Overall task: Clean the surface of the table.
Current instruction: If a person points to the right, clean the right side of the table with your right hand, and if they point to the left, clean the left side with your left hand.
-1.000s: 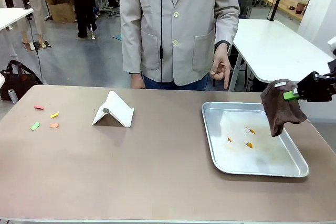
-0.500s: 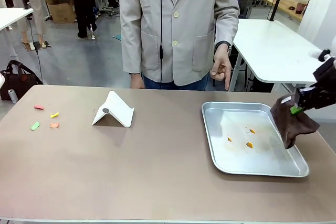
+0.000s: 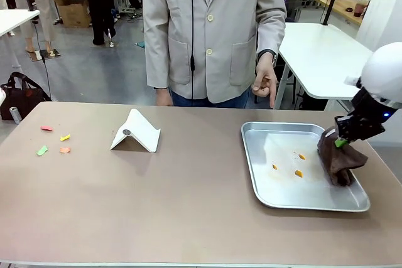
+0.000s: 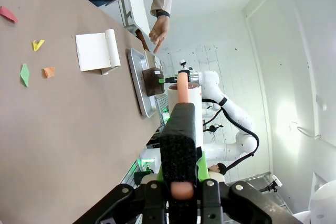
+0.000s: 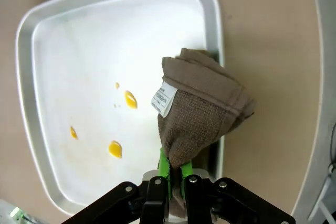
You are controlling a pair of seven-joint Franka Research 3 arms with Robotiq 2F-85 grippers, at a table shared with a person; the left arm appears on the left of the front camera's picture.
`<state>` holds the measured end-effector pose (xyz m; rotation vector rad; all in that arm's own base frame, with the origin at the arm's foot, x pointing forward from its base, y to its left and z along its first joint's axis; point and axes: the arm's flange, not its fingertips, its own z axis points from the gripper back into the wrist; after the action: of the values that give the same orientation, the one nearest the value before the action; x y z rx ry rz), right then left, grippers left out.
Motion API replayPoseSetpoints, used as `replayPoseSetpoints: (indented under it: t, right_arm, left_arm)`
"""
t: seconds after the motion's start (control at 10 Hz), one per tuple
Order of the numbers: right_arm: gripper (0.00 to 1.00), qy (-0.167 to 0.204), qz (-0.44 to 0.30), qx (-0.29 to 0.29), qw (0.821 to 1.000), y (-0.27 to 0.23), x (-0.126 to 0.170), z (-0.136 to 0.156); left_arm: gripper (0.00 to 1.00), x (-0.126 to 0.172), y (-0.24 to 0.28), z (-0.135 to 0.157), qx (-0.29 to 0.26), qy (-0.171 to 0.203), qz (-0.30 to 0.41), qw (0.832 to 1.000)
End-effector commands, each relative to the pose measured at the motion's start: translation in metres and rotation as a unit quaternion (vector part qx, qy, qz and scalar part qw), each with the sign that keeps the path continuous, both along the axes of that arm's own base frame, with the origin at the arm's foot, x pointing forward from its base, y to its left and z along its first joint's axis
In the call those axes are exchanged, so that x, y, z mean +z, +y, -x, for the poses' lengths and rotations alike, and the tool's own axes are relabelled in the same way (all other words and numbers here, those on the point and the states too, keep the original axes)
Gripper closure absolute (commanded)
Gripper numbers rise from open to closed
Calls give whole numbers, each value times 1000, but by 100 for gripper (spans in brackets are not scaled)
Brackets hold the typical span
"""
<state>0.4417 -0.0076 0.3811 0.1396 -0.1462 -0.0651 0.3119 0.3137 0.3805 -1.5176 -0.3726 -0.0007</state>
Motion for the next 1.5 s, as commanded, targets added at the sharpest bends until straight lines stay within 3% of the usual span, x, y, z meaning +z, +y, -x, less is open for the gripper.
replayPoseSetpoints:
  t: [0.0, 0.6, 1.4]
  right_arm:
    - [91, -2, -18, -12, 1000, 9, -11, -17]
    - [91, 31, -60, 21, 997, 56, -65, -37]
    - [91, 38, -111, 89, 989, 154, -78, -45]
  left_arm:
    - [100, 1, 0, 2, -3, -1, 0, 1000]
    - [100, 1, 0, 2, -3, -1, 0, 1000]
    - [100, 1, 0, 2, -3, -1, 0, 1000]
